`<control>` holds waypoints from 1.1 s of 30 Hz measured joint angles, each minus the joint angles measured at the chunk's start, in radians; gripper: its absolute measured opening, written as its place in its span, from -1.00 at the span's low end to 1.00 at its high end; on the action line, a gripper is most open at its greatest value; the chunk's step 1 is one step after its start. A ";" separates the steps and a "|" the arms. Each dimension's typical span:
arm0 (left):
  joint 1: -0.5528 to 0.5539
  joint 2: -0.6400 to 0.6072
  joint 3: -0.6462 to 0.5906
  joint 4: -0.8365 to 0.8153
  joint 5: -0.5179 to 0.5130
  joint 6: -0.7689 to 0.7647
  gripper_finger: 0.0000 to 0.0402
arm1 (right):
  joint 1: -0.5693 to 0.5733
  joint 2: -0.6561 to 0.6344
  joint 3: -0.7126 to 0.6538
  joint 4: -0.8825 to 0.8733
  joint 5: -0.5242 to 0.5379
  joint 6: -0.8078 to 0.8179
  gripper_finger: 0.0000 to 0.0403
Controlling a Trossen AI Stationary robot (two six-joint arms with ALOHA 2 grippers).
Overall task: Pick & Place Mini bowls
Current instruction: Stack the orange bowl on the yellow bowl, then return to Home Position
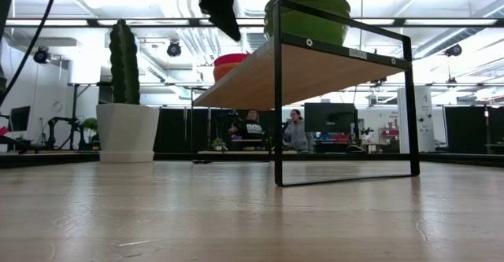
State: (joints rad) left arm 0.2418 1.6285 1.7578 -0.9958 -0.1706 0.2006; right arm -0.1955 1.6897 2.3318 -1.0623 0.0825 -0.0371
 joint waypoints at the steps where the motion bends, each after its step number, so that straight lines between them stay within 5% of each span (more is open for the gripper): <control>1: -0.001 0.008 -0.004 -0.002 0.000 -0.003 -0.46 | 0.000 0.000 0.000 -0.001 0.000 0.001 -0.72; 26: 0.001 0.038 -0.025 0.032 0.033 -0.043 -0.46 | 0.001 0.000 0.000 -0.027 -0.002 0.008 -0.72; 33: 0.006 0.028 -0.015 0.043 -0.062 -0.018 -0.46 | 0.001 0.000 0.000 -0.026 -0.003 0.008 -0.72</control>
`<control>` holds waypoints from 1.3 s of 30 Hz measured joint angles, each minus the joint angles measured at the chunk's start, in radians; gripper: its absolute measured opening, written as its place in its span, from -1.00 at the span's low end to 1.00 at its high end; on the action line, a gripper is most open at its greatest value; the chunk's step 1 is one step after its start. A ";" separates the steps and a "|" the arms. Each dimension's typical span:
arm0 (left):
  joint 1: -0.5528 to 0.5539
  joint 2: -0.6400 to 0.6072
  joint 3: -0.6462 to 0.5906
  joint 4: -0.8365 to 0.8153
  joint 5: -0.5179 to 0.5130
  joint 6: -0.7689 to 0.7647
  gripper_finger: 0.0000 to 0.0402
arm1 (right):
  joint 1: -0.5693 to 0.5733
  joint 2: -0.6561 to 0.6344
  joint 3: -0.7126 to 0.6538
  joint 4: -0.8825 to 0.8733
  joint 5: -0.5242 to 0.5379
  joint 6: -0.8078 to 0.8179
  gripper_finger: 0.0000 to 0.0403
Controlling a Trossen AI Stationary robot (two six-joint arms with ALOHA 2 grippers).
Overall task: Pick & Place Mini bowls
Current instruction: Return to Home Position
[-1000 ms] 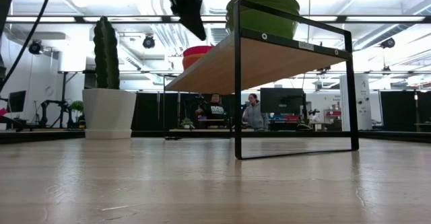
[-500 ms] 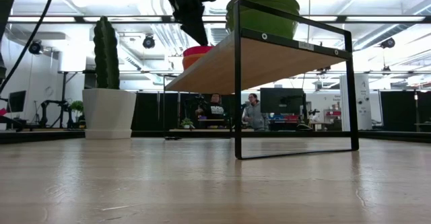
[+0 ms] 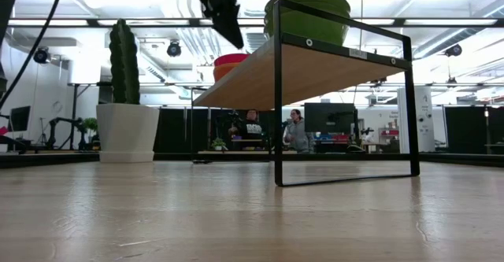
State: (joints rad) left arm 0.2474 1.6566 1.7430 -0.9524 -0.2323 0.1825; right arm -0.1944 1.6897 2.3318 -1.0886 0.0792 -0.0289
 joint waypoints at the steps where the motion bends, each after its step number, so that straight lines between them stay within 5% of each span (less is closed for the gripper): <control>1: 0.000 0.004 -0.006 -0.004 0.009 0.000 -0.46 | 0.000 0.000 0.000 0.000 0.000 0.000 -0.72; 14: -0.002 0.009 -0.038 -0.007 0.050 0.000 -0.46 | 0.000 0.000 0.000 0.000 0.000 0.000 -0.72; 21: 0.009 -0.021 0.007 -0.004 -0.021 -0.047 -0.46 | 0.000 0.000 0.000 -0.017 0.000 0.001 -0.72; 30: 0.025 -0.127 0.005 0.009 0.192 -0.213 -0.95 | -0.026 -0.001 -0.012 -0.068 -0.093 0.007 -0.95; 39: 0.010 -0.299 0.004 0.099 0.277 -0.305 -1.00 | -0.029 -0.079 -0.148 0.057 -0.147 0.000 -0.96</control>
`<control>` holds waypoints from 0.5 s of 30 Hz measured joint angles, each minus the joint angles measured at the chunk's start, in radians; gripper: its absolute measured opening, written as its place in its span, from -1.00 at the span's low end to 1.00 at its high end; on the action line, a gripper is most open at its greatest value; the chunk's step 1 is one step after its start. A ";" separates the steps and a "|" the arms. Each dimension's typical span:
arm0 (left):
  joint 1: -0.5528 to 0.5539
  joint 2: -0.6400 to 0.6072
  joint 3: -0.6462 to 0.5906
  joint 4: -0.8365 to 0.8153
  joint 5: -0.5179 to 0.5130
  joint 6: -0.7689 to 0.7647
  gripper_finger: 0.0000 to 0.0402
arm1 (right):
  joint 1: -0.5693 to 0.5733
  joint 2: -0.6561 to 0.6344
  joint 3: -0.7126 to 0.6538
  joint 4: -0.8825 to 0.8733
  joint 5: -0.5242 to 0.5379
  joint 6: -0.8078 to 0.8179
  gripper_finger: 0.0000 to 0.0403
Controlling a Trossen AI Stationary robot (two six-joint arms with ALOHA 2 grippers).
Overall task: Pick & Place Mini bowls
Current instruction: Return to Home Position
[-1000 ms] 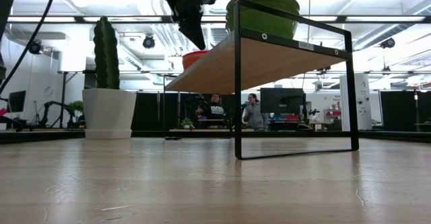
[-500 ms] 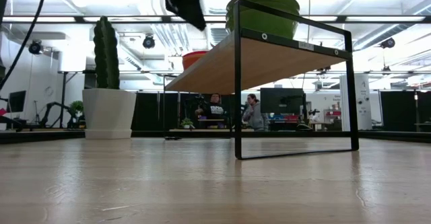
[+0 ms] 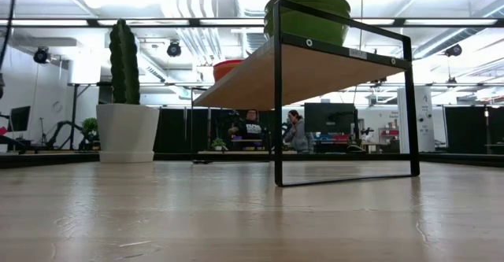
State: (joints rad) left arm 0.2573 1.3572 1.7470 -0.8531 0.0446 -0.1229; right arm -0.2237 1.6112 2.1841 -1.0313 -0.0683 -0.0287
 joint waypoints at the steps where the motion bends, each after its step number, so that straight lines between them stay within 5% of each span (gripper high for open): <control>1: 0.000 -0.023 0.000 0.018 0.021 -0.006 -1.00 | 0.000 -0.025 -0.039 0.038 -0.012 -0.002 -0.96; 10: -0.002 -0.188 -0.015 0.138 0.195 -0.054 -1.00 | 0.000 -0.316 -0.546 0.457 -0.046 -0.003 -0.96; 15: -0.003 -0.268 -0.088 0.153 0.232 -0.059 -1.00 | -0.011 -0.458 -0.767 0.541 -0.046 0.020 -0.96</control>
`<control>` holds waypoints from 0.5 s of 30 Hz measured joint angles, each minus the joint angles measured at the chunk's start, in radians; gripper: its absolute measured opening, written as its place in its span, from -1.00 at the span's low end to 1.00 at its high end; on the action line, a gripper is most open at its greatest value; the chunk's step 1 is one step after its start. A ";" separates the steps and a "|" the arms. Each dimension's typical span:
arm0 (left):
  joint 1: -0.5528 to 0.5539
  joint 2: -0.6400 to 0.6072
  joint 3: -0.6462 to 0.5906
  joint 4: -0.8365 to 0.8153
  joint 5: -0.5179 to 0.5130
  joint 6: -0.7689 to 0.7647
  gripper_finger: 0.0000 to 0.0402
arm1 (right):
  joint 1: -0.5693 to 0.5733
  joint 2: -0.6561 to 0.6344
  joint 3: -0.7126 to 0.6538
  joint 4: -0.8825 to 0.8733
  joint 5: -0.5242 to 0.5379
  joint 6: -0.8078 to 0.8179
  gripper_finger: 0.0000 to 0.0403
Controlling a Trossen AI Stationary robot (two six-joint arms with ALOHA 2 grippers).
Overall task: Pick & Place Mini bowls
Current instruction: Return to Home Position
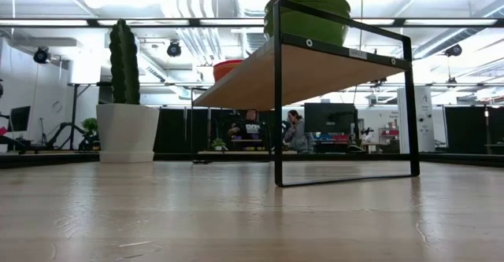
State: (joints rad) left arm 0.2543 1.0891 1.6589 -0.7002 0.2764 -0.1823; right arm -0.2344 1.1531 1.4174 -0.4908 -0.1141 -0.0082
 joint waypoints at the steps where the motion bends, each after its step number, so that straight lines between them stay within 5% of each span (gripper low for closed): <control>1: 0.000 -0.019 -0.021 0.003 -0.005 -0.002 -1.00 | -0.002 -0.024 -0.034 0.000 0.000 0.024 -0.96; 10: 0.001 -0.233 -0.382 0.293 -0.023 -0.075 -1.00 | -0.002 -0.228 -0.297 0.055 0.064 0.128 -0.96; 15: 0.002 -0.354 -0.582 0.273 -0.147 -0.001 -1.00 | -0.002 -0.327 -0.397 0.028 0.106 0.043 -0.96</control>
State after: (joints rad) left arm 0.2558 0.7355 1.0772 -0.4273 0.1296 -0.1833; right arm -0.2367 0.8257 1.0207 -0.4632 -0.0078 0.0350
